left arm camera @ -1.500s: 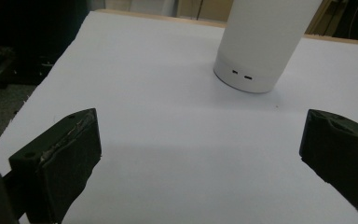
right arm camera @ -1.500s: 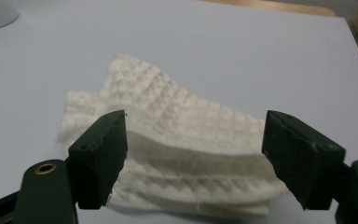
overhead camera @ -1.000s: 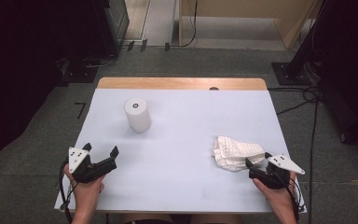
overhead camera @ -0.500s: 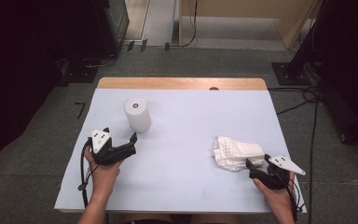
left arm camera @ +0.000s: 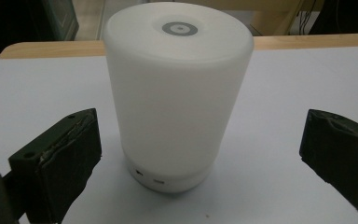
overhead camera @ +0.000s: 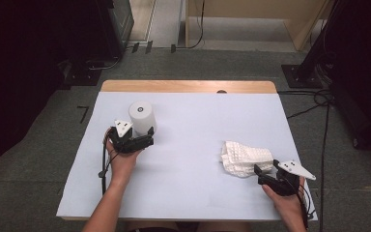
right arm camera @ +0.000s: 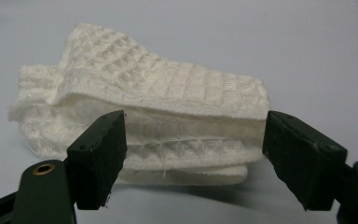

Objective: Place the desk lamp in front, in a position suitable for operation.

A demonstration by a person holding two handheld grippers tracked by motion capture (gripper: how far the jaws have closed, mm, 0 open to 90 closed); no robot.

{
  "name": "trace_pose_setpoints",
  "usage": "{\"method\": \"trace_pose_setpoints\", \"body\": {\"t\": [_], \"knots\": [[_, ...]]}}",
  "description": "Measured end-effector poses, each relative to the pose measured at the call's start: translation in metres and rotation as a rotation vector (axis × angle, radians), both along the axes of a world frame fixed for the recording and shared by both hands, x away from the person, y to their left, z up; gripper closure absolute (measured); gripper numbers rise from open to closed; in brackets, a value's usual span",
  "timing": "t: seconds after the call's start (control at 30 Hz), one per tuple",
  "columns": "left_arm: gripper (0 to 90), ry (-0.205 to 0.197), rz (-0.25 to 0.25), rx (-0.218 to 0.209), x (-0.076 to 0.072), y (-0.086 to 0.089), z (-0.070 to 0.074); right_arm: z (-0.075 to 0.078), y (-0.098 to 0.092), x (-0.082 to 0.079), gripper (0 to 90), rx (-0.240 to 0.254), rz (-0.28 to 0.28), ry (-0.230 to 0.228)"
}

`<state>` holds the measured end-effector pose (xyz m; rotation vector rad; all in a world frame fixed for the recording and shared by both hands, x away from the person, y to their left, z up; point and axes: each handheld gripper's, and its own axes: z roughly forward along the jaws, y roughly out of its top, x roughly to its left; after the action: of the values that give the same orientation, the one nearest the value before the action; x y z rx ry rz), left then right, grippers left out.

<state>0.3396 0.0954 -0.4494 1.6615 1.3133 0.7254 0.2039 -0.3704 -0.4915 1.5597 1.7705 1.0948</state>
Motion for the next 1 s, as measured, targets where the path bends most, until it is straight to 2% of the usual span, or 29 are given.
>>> {"method": "trace_pose_setpoints", "body": {"t": [0.1,0.17,0.23,0.27,0.37,0.6,0.73,0.8,0.93,1.0], "knots": [[0.0,-0.002,0.015,-0.001,0.010,-0.003,-0.004,0.000,0.000,0.000,21.9,0.004,-0.004,0.005],[0.0,0.012,0.014,0.000,0.015,-0.006,-0.006,0.000,0.000,0.001,21.8,0.007,-0.005,0.006],[0.0,0.007,0.006,0.012,0.018,-0.009,-0.007,0.000,-0.001,0.001,21.9,0.017,-0.008,0.010],[0.0,0.003,0.014,0.023,0.019,-0.010,-0.006,0.000,-0.001,0.001,21.9,0.020,-0.008,0.012],[0.0,0.017,0.035,0.008,0.026,-0.009,-0.008,0.000,-0.002,0.001,21.8,0.021,-0.007,0.012],[0.0,0.015,0.086,0.016,0.039,-0.006,-0.019,0.000,-0.002,0.002,22.0,0.024,-0.015,0.023],[0.0,0.018,0.084,0.027,0.043,-0.007,-0.025,-0.001,-0.001,0.003,22.1,0.017,-0.015,0.027],[0.0,0.021,0.083,0.005,0.045,-0.007,-0.027,-0.001,-0.001,0.003,22.1,0.013,-0.015,0.028],[2.3,0.037,0.072,-0.005,0.051,-0.010,-0.029,-0.001,0.000,0.004,22.3,0.007,-0.016,0.028],[5.4,0.033,0.083,0.025,0.053,-0.013,-0.030,-0.001,0.000,0.003,22.2,0.003,-0.016,0.030]]}}
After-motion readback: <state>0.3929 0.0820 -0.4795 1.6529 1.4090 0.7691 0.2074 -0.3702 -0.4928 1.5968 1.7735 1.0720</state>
